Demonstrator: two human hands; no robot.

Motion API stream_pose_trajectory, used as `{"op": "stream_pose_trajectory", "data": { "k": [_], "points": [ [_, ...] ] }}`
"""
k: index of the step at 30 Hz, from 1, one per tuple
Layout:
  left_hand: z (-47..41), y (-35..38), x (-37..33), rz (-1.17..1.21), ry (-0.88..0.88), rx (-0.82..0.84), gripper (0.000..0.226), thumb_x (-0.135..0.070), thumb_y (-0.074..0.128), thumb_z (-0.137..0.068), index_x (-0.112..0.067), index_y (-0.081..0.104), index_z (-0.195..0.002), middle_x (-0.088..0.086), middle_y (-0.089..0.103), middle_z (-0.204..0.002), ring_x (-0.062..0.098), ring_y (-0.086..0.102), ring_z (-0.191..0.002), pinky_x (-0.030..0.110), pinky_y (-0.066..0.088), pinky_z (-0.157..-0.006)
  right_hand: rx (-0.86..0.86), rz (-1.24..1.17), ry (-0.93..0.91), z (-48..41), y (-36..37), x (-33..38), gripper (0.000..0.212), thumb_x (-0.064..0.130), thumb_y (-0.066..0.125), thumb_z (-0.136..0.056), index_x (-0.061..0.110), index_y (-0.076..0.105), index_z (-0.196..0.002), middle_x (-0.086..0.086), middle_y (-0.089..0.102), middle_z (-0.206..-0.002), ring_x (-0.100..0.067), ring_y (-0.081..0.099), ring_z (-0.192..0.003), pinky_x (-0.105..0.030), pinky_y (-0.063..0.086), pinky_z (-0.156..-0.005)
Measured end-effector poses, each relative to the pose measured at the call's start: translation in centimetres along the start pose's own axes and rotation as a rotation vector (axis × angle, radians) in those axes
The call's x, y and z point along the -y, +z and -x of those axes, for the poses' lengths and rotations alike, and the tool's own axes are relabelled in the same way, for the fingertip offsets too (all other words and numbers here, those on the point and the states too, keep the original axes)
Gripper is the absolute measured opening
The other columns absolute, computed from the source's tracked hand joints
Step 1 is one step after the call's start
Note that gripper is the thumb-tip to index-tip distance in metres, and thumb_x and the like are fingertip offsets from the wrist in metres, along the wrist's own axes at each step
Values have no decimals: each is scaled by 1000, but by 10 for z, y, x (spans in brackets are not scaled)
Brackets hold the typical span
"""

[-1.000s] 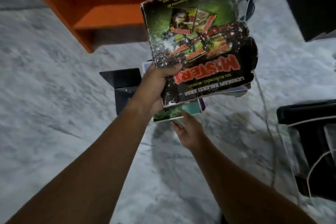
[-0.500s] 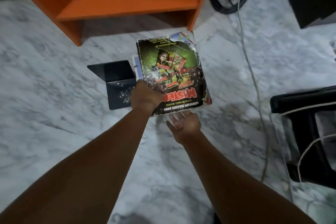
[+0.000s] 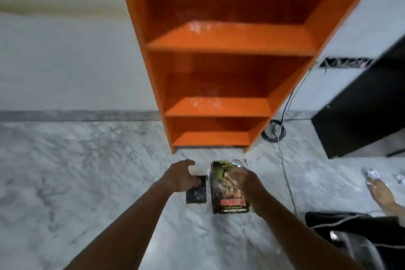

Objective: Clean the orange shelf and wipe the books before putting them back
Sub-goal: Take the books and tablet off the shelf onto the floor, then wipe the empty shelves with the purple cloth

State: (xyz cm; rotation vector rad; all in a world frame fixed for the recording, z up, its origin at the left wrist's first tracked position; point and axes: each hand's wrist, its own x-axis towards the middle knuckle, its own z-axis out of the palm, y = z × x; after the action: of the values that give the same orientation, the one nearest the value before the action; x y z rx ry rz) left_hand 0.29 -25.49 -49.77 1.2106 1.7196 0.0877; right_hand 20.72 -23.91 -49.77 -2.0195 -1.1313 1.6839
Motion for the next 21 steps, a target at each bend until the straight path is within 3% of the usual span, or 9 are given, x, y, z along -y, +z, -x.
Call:
{"op": "stream_pose_trajectory", "data": {
  "k": [2, 5, 9, 14, 21],
  "points": [
    [62, -88, -31, -43, 26, -105, 59, -29, 70, -92, -20, 47, -146, 9, 49, -150, 25, 51, -132, 28, 44, -99, 21, 35, -124, 59, -5, 81, 21, 3, 58, -98, -8, 66, -115, -12, 64, -87, -18, 58, -74, -22, 50, -61],
    [151, -194, -73, -69, 135, -306, 54, -28, 68, -92, -20, 51, -143, 6, 57, -143, 25, 57, -128, 31, 47, -99, 100, 104, -281, 144, 3, 191, 25, 13, 57, -102, 12, 60, -127, -3, 57, -113, -18, 54, -100, -25, 42, -81],
    [246, -303, -107, -62, 303, -515, 59, -28, 70, -92, -24, 47, -147, 2, 50, -151, 23, 49, -137, 35, 42, -109, -21, 86, -553, 227, 36, 291, 18, 14, 64, -96, 24, 69, -110, -2, 70, -110, -6, 61, -86, -20, 46, -69],
    [329, -416, -126, -157, 406, -693, 58, -28, 71, -90, -26, 50, -145, 0, 48, -153, 20, 46, -138, 32, 39, -110, -24, -4, -815, 315, 81, 390, 20, 19, 57, -101, 20, 70, -116, 13, 67, -109, -6, 61, -108, -9, 42, -75],
    [384, -538, -158, -229, 543, -887, 58, -30, 68, -91, -26, 50, -145, 2, 50, -150, 22, 47, -136, 34, 39, -109, -74, -79, -1054, 369, 112, 504, 35, 29, 44, -107, 20, 58, -138, 8, 57, -136, -7, 49, -125, -24, 36, -97]
  ]
}}
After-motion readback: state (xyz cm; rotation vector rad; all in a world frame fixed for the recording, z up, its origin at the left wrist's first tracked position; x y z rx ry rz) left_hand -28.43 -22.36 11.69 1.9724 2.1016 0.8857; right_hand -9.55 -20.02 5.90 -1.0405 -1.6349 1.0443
